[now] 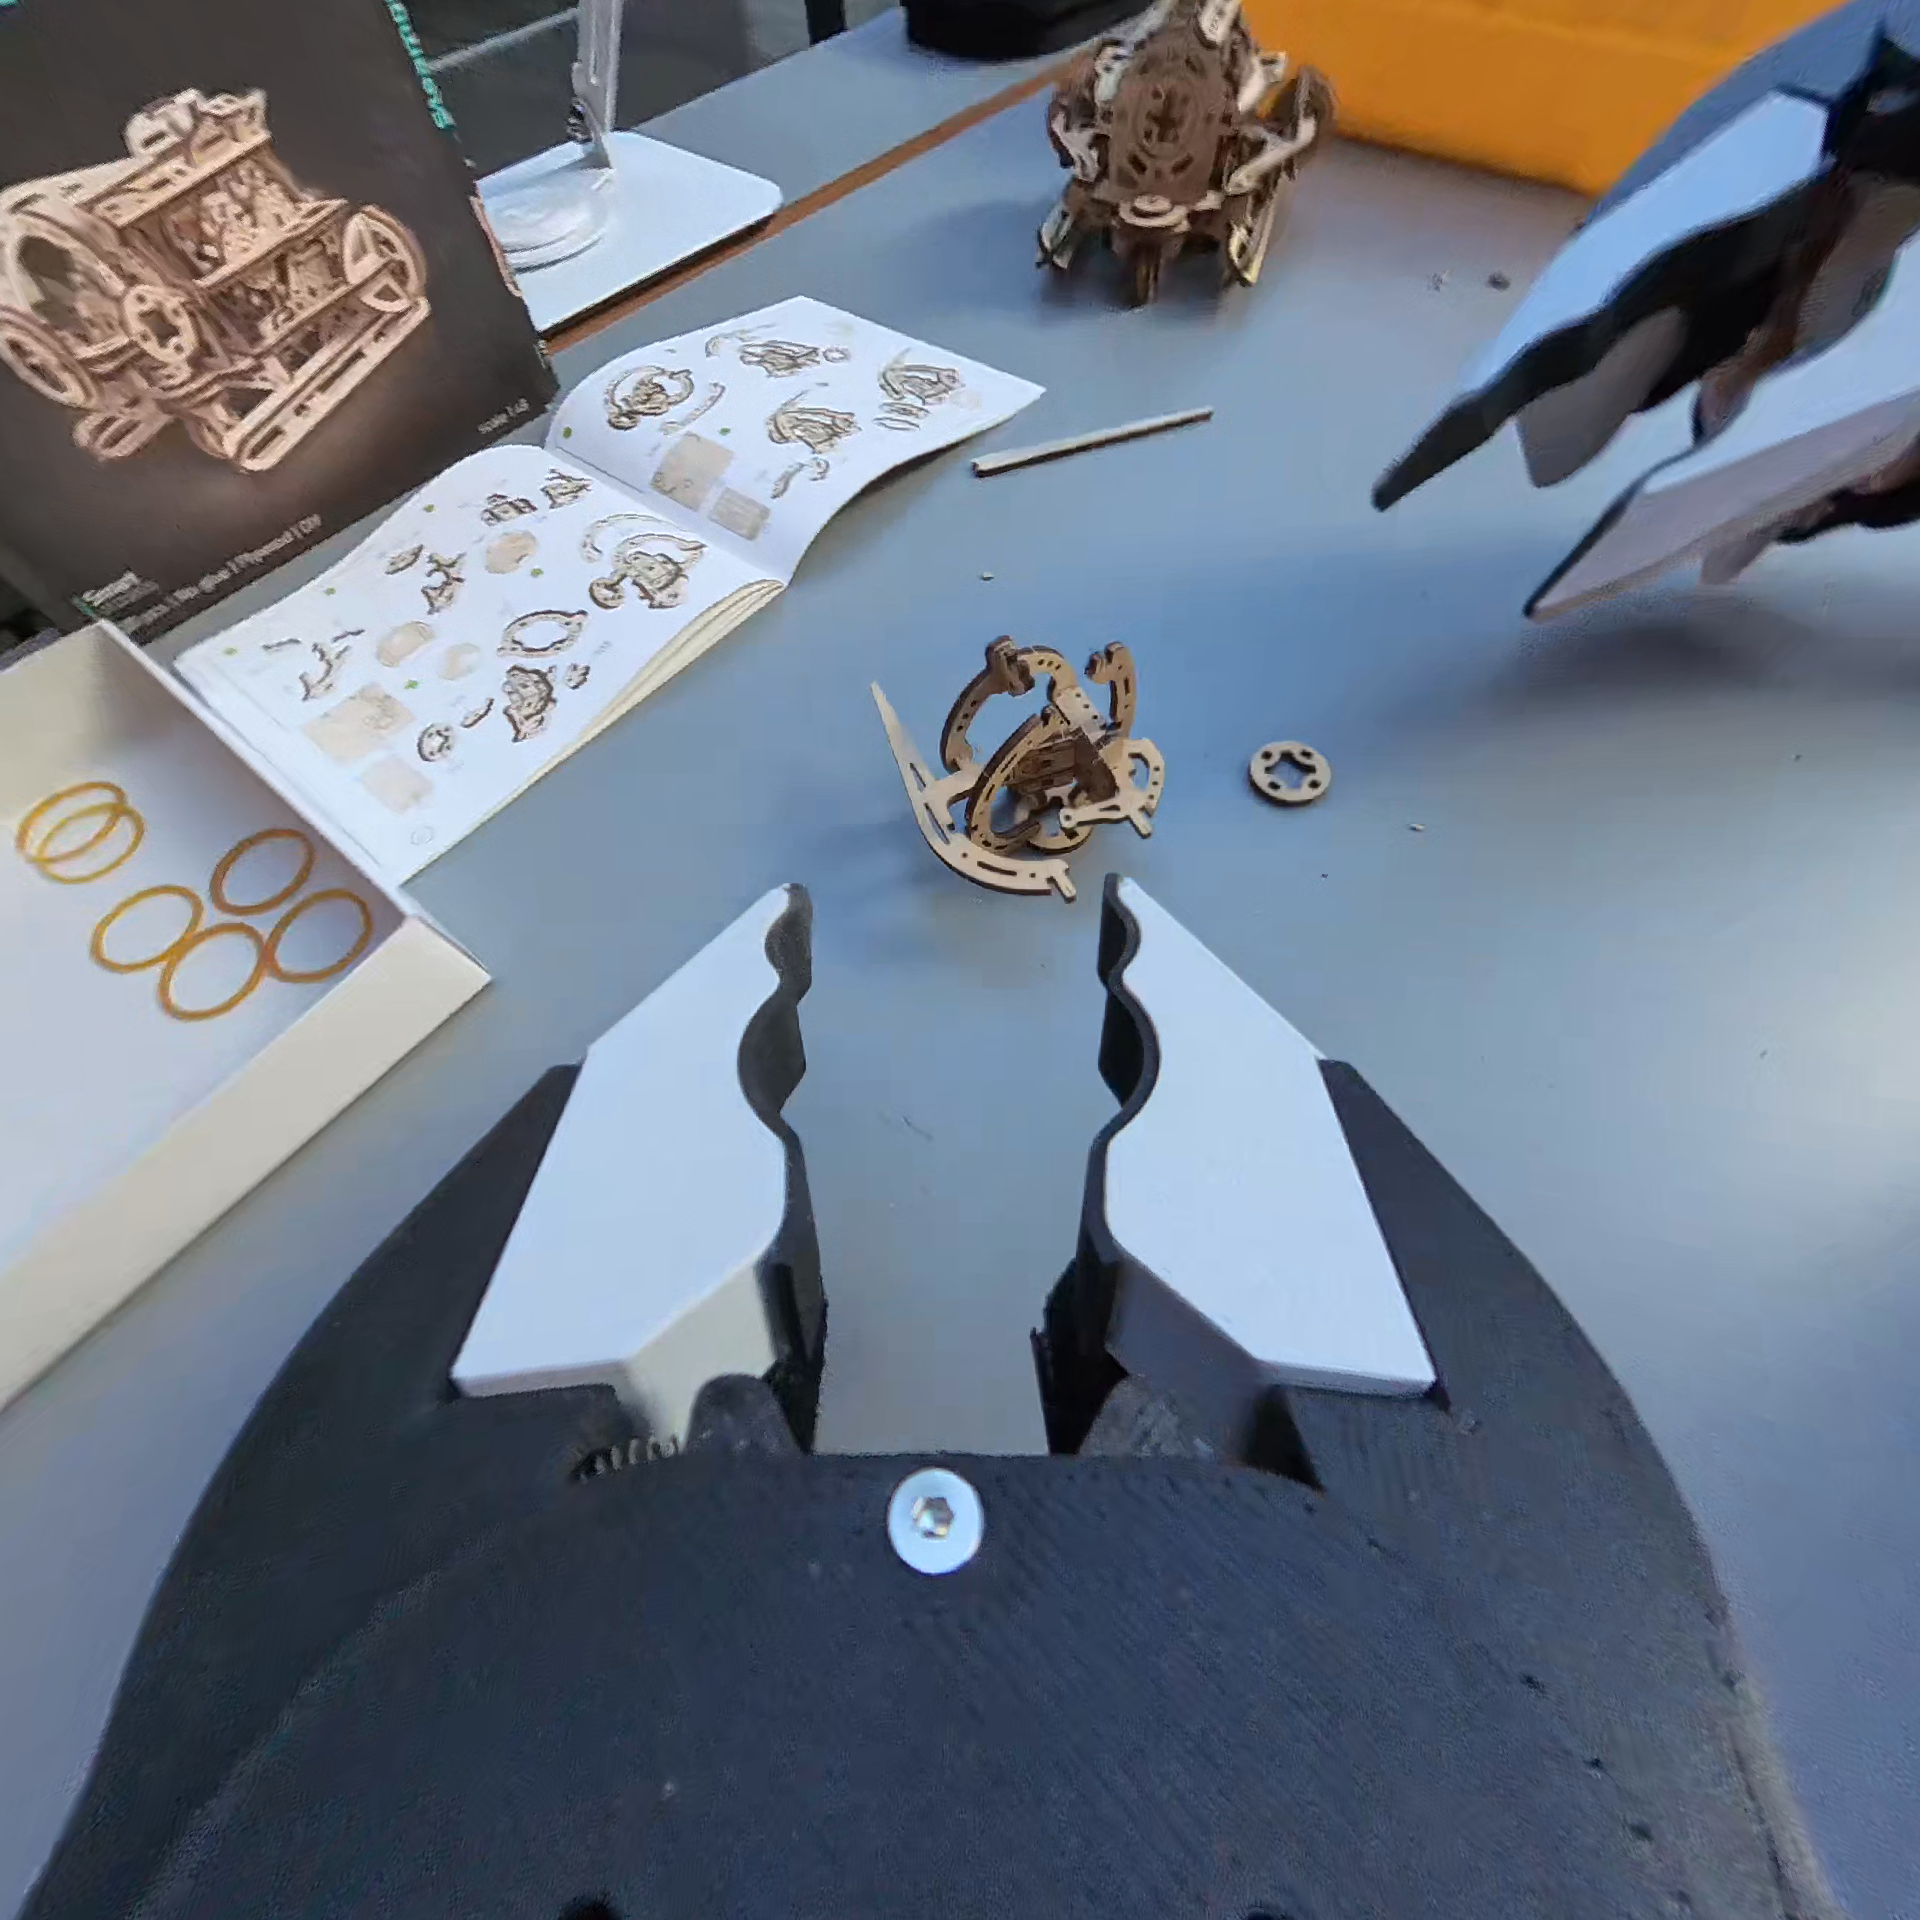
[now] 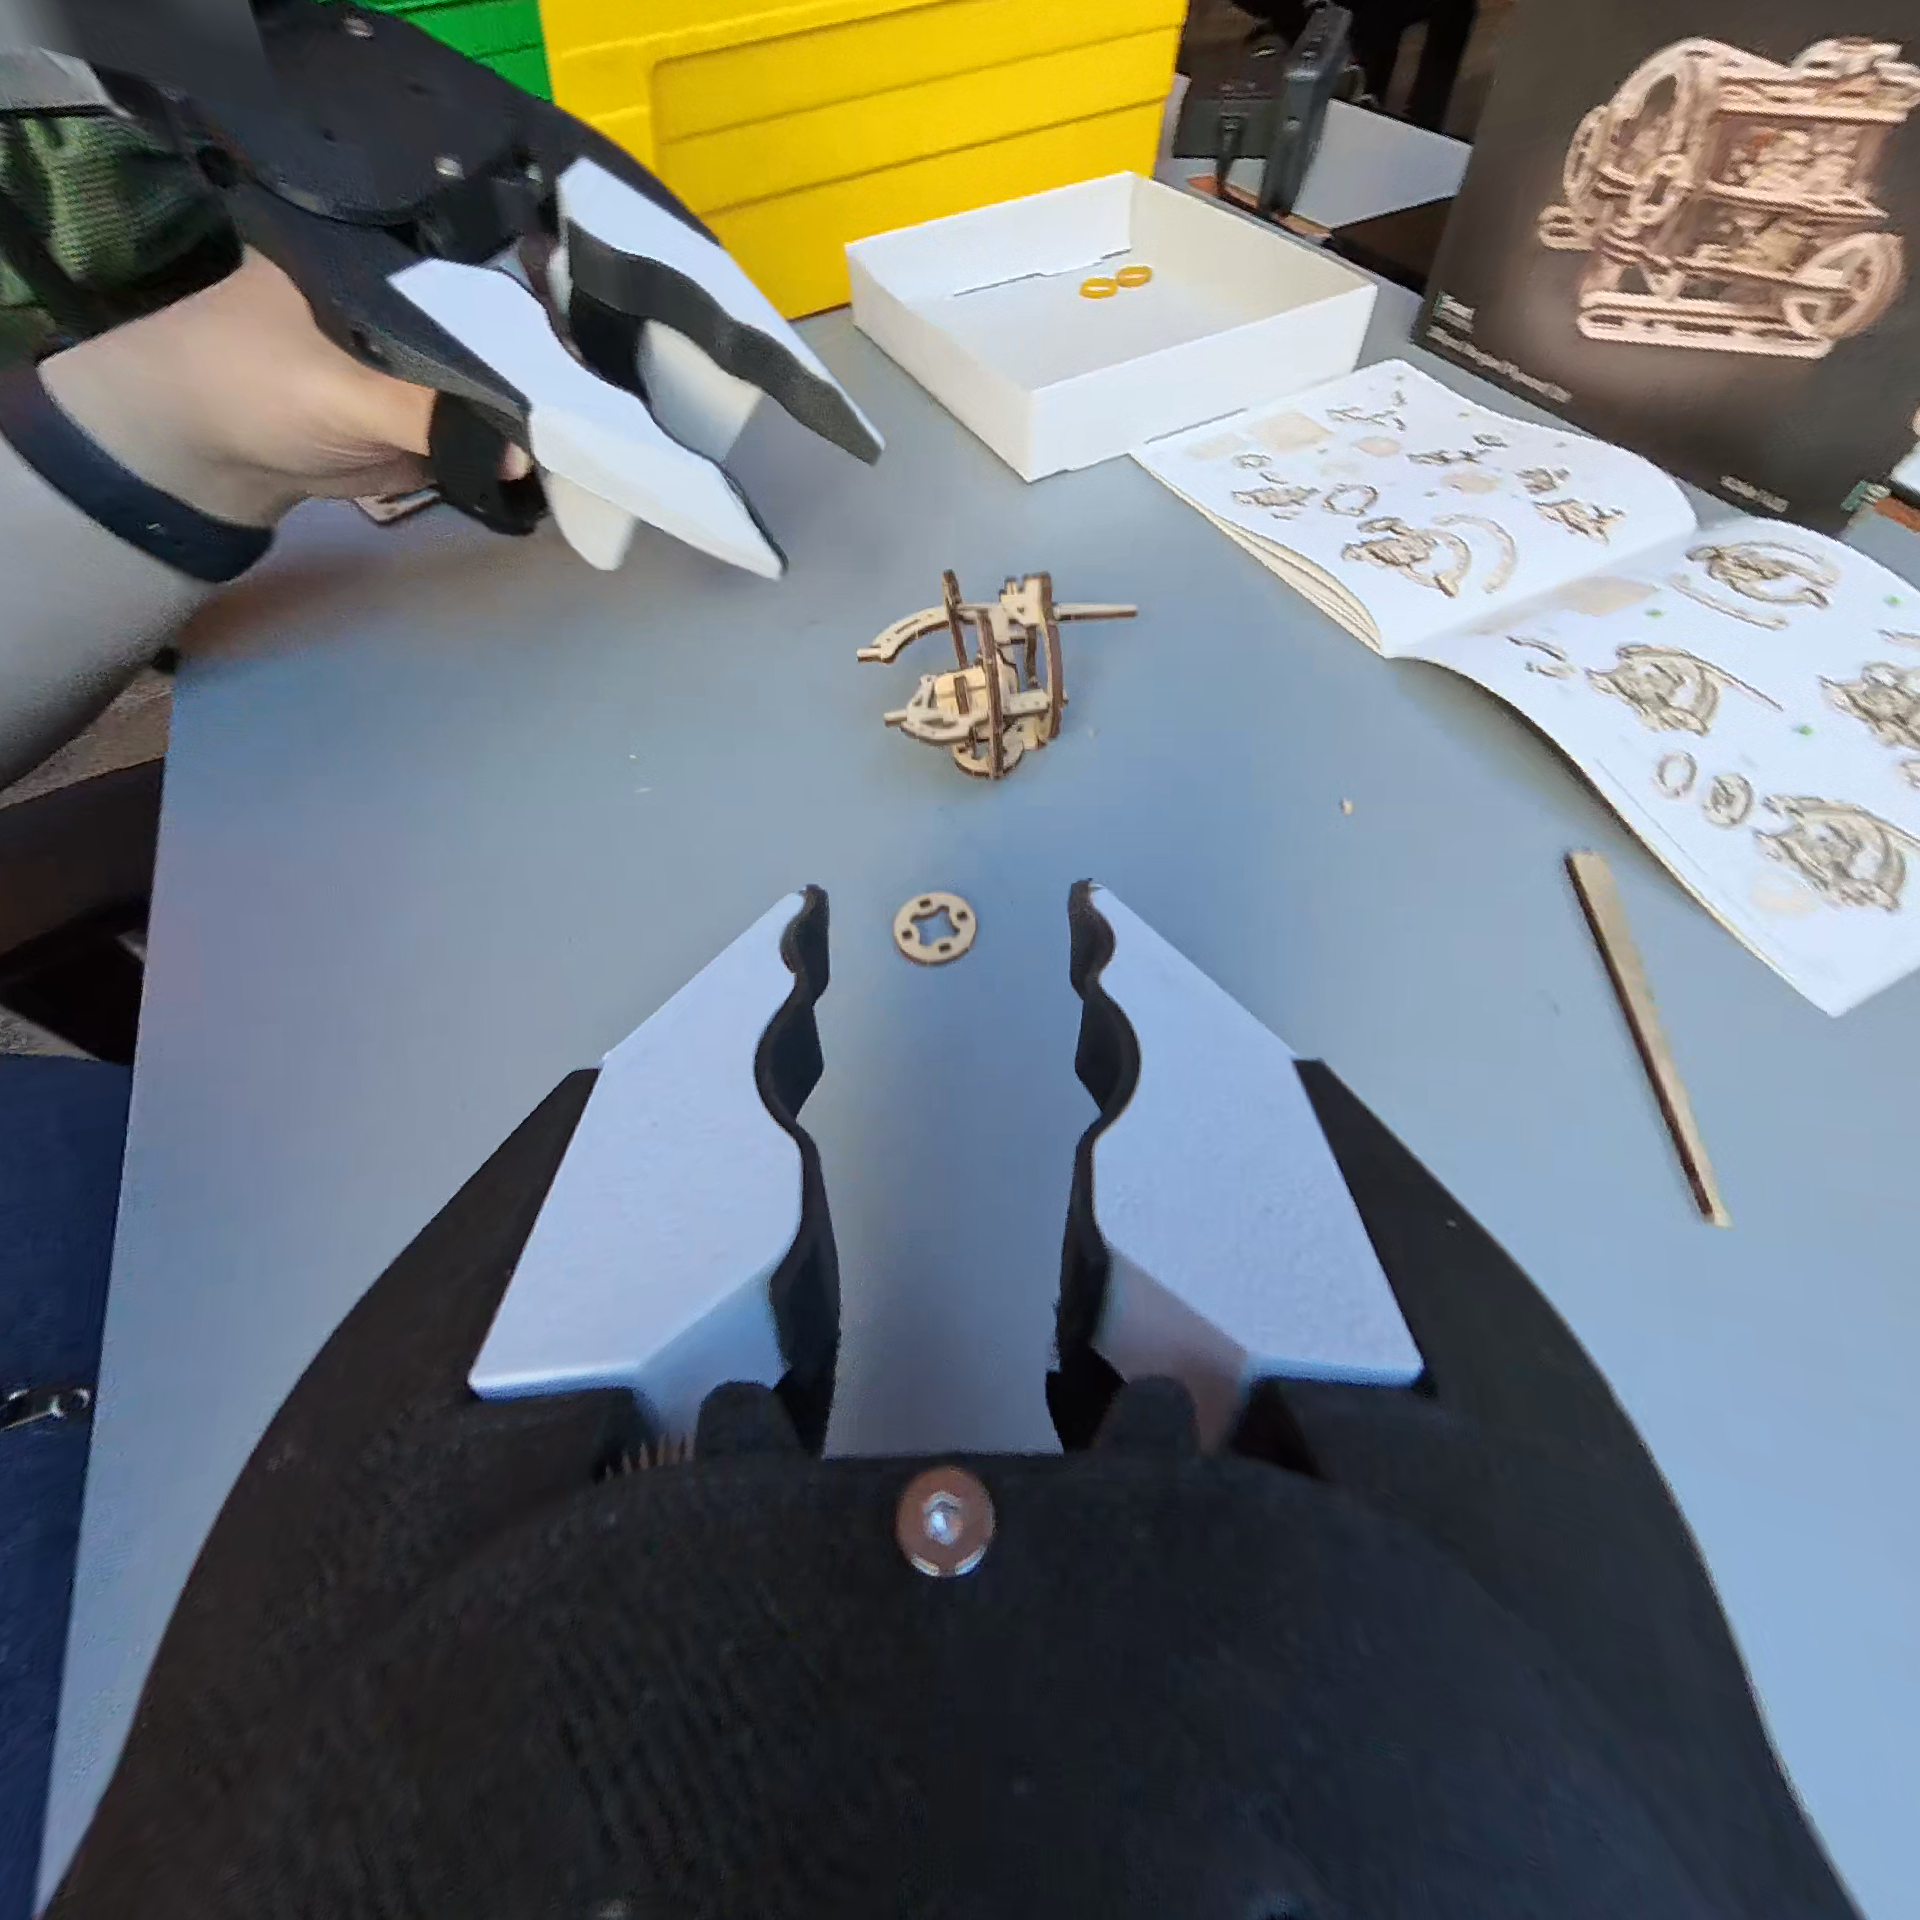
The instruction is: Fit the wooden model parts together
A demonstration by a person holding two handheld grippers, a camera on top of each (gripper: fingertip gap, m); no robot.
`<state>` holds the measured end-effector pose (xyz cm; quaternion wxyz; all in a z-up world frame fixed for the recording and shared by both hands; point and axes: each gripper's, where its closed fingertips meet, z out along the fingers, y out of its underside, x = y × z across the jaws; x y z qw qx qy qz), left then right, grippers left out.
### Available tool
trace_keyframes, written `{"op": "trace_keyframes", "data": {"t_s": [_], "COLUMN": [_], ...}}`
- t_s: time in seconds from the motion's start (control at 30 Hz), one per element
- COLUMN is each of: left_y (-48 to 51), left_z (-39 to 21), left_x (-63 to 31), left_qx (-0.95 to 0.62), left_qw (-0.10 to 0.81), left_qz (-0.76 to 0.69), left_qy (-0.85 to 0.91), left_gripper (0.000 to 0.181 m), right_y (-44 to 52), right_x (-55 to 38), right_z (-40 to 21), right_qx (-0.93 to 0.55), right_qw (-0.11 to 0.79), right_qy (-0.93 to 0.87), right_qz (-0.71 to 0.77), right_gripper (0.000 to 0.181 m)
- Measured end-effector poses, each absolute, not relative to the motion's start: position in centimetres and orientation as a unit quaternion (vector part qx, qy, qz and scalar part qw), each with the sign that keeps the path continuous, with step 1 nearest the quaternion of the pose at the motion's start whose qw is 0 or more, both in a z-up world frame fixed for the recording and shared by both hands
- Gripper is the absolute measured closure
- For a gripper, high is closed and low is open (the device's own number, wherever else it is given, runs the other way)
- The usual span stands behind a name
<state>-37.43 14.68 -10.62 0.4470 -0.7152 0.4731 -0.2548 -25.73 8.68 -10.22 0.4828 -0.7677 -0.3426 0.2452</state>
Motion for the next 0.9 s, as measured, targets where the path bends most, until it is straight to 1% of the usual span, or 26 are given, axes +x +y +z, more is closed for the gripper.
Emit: {"op": "trace_keyframes", "data": {"t_s": [0.03,0.13,0.2,0.33,0.47,0.6,0.67,0.7,0.77,0.9], "left_y": [14.7,15.1,16.6,16.3,15.9,16.0,16.1,16.3,16.0,16.1], "left_z": [-10.9,-11.9,-12.1,-10.8,-11.1,-10.6,-10.9,-11.2,-11.4,-11.5], "left_x": [-37.0,-35.6,-35.2,-33.7,-33.2,-32.6,-32.5,-32.6,-32.7,-32.6], "left_qx": [-0.706,-0.685,-0.689,-0.653,-0.615,-0.596,-0.591,-0.592,-0.591,-0.577], "left_qw": [0.433,0.375,0.361,0.339,0.316,0.297,0.285,0.28,0.256,0.265], "left_qz": [-0.263,-0.311,-0.318,-0.382,-0.378,-0.404,-0.407,-0.406,-0.419,-0.427], "left_qy": [0.496,0.541,0.543,0.559,0.615,0.627,0.636,0.638,0.64,0.644], "left_gripper": [0.13,0.135,0.128,0.125,0.12,0.123,0.128,0.127,0.13,0.134], "right_y": [9.3,11.4,12.9,14.9,15.4,15.3,15.3,15.2,15.1,15.1], "right_x": [-26.4,-28.1,-29.0,-30.3,-30.9,-30.8,-30.8,-30.9,-31.0,-31.1], "right_z": [-10.2,-10.4,-10.2,-10.9,-11.2,-11.3,-11.3,-11.4,-11.5,-11.4], "right_qx": [-0.762,-0.759,-0.754,-0.752,-0.748,-0.746,-0.745,-0.744,-0.743,-0.741], "right_qw": [0.478,0.456,0.457,0.445,0.446,0.451,0.448,0.447,0.444,0.44], "right_qy": [-0.354,-0.363,-0.362,-0.383,-0.387,-0.375,-0.372,-0.373,-0.377,-0.378], "right_qz": [0.257,0.289,0.303,0.3,0.303,0.315,0.324,0.328,0.332,0.339], "right_gripper": [0.135,0.13,0.13,0.13,0.132,0.135,0.136,0.137,0.138,0.142]}}
